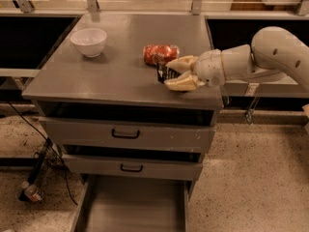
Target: Pick rxbar chocolate from bottom drawer and place on counter
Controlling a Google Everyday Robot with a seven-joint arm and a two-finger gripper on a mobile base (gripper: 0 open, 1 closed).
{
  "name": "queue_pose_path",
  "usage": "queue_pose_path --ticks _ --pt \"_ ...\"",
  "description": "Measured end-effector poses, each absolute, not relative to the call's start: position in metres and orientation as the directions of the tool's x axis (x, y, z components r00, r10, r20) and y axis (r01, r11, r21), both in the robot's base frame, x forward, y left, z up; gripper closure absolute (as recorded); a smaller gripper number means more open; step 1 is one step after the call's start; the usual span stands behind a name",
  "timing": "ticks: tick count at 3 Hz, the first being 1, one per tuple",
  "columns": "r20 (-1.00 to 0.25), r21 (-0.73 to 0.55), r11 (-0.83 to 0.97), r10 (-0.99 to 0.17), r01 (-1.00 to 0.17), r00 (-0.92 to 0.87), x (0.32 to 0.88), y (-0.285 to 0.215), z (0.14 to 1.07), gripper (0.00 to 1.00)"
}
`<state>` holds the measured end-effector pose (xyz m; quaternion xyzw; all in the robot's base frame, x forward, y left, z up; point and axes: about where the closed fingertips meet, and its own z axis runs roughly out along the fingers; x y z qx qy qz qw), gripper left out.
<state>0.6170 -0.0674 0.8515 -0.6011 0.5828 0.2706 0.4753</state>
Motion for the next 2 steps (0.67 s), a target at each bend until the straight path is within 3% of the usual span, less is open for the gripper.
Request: queue_pose_path --ticks 1,2 --pt "-0.872 -0.253 0.116 -0.456 -0.960 0.175 0.6235 -0.0583 0.8503 1.00" --pt "-0.872 -0.253 0.116 -0.456 -0.960 0.175 0.6236 -0.0581 0.8503 0.81"
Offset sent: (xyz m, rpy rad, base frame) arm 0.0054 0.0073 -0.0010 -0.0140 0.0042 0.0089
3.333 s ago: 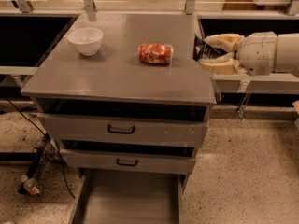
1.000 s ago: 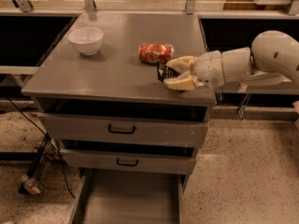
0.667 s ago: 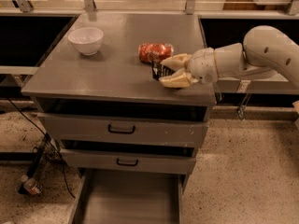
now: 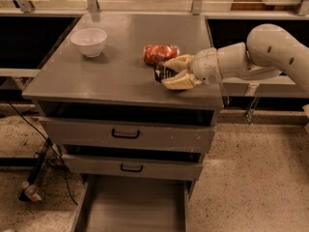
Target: Pick rxbar chocolate from bottom drawer and place on counter
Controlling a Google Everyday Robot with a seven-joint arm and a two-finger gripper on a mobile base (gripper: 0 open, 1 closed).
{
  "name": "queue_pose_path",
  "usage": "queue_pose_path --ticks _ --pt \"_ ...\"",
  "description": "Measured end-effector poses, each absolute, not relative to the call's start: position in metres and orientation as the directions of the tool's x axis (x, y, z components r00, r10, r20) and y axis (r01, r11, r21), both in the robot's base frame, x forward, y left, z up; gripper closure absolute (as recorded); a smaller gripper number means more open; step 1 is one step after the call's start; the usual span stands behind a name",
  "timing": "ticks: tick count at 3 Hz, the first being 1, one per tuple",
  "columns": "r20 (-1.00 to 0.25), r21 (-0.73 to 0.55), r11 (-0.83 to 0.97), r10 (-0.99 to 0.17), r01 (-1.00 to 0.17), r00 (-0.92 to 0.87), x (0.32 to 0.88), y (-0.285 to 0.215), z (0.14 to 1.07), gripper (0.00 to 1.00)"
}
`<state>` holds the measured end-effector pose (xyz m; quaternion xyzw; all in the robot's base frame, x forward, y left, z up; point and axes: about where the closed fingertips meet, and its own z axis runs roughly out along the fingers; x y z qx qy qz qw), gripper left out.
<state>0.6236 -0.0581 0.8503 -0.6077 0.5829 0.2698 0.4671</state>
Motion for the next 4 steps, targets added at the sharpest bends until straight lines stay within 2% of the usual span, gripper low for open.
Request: queue_pose_path --ticks 1,3,4 --pt "-0.872 -0.253 0.116 -0.456 -0.960 0.175 0.6236 -0.0581 0.8503 0.51" --pt "-0.872 -0.253 0.116 -0.456 -0.960 0.175 0.6236 -0.0580 0.8503 0.03" --pt "-0.873 -0.253 0.115 -0.456 -0.961 0.175 0.6235 -0.0578 0.8502 0.00"
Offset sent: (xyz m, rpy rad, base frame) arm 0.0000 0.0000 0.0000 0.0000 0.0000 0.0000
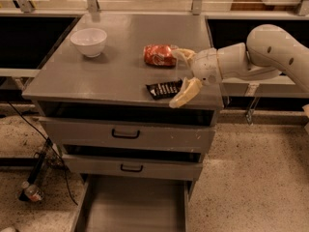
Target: Pick rxbar chocolate from bottom drawer and place on counter
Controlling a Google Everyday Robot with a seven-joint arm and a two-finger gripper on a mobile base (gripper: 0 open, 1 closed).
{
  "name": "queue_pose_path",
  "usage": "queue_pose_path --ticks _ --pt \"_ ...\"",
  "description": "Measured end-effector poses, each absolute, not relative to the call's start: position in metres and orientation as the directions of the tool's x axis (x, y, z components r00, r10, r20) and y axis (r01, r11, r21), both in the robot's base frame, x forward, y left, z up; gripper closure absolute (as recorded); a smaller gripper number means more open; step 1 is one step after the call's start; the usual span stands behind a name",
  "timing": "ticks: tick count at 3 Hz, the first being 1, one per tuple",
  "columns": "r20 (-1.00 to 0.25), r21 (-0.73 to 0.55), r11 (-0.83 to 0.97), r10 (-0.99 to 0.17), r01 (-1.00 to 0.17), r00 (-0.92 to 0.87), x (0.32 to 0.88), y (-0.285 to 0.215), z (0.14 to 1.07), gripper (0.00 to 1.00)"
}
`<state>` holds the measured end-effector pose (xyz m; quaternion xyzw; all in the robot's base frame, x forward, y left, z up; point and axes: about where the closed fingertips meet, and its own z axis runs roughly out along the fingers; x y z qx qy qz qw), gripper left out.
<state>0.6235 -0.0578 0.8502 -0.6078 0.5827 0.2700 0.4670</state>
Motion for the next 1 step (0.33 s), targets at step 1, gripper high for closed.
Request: queue_pose_path --ticks 1 --pt "-0.873 -0.253 0.115 -0.456 -0.961 0.175 0.6235 -0.0578 0.8502 0.00"
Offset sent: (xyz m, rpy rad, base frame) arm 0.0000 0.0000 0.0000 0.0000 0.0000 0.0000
